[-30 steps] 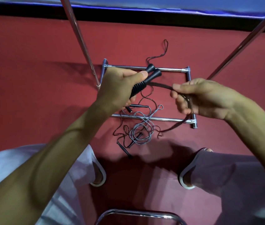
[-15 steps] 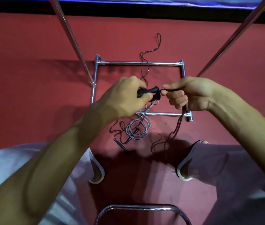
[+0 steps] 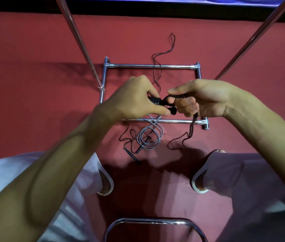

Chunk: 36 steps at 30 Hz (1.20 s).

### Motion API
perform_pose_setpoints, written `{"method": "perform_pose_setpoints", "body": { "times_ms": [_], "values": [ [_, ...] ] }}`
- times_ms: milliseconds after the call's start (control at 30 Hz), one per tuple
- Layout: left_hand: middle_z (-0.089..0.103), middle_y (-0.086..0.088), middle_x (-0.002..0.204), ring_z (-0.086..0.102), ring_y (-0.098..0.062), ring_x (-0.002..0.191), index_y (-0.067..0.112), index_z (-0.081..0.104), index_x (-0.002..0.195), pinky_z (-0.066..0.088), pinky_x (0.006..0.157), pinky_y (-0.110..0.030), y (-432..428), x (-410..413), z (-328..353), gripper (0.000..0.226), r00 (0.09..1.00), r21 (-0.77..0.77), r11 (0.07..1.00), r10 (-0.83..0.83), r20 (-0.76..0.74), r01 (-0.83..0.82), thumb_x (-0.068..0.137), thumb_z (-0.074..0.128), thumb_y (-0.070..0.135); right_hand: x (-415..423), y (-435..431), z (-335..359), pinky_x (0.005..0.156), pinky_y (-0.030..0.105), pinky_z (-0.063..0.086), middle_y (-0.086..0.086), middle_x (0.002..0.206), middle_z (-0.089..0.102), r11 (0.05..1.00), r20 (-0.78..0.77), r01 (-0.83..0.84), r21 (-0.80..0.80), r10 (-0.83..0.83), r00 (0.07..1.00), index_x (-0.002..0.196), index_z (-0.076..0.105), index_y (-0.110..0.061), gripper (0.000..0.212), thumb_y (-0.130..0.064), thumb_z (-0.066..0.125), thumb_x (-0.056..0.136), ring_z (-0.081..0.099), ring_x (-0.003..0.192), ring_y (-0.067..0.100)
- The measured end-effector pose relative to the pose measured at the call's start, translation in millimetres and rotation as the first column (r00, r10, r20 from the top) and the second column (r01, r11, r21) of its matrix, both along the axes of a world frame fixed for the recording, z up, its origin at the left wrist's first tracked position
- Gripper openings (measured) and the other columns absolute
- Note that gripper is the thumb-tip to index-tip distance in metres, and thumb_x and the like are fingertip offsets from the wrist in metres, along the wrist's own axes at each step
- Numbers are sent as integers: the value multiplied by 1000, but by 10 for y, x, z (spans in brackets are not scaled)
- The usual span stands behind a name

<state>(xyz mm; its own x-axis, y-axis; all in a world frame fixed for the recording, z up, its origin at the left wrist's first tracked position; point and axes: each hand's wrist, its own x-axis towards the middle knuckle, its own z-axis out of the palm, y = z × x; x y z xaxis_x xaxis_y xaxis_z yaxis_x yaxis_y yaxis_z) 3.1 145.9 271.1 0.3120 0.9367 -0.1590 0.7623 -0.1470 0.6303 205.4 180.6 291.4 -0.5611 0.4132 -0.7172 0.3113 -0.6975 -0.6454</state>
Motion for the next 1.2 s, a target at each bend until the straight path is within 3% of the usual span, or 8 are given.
{"method": "perform_pose_setpoints", "body": {
  "times_ms": [100,233,533,733,867,967,1067,1200],
  "values": [
    [41,-13,51,33,-15,45,7,74,68,26,47,-27,28,-66,141,51,994,-118,992,-23,109,36,68,88,56,87,45,91,44,19,23,-3,46,37,966,24,-114,233,112,993,82,69,-4,23,-27,67,85,31,41,8],
    [48,-11,47,39,-21,41,13,78,69,31,46,-28,42,-132,275,38,976,-369,918,-70,204,143,68,90,49,212,86,219,50,22,37,12,62,60,744,124,-302,596,287,950,87,71,1,16,-13,79,82,45,57,22],
    [47,-11,46,29,-17,32,12,69,65,24,39,-22,-41,-144,386,37,860,-493,771,-135,492,403,81,77,44,338,24,305,63,49,44,31,71,61,594,-5,-113,797,194,981,85,69,3,20,-9,83,78,53,63,35],
    [47,-8,44,29,-14,29,8,69,69,24,36,-15,-16,-141,410,35,795,-454,776,-98,599,438,83,69,41,359,19,272,53,54,44,38,72,59,423,44,-118,898,181,982,95,79,-13,19,-31,74,94,52,56,35],
    [47,-7,44,30,-13,28,4,67,70,23,35,-16,-9,-138,427,35,768,-412,804,-84,635,429,84,69,36,348,21,228,44,41,28,28,59,44,480,17,-99,871,173,985,82,73,-4,33,-29,63,99,31,50,32],
    [49,-9,44,32,-13,28,11,70,68,26,36,-14,-21,-142,448,27,746,-331,874,-52,665,356,86,69,30,247,-43,159,49,23,32,9,53,37,618,-105,-40,785,196,975,68,56,-6,40,-16,44,105,35,48,13],
    [50,-14,45,32,-15,29,-7,65,75,27,37,-17,-23,-118,419,38,773,-224,961,18,634,162,90,73,26,52,-118,-12,46,25,22,0,51,21,886,-293,147,440,-13,956,59,44,-20,45,-9,38,102,28,45,14],
    [47,-20,50,35,-13,42,2,64,64,27,44,-24,-12,-42,230,45,913,99,987,76,400,-126,83,83,37,-96,-119,-244,46,24,10,-8,51,22,972,-270,235,17,-222,937,59,36,-23,41,-11,32,97,20,46,8]
  ]
}}
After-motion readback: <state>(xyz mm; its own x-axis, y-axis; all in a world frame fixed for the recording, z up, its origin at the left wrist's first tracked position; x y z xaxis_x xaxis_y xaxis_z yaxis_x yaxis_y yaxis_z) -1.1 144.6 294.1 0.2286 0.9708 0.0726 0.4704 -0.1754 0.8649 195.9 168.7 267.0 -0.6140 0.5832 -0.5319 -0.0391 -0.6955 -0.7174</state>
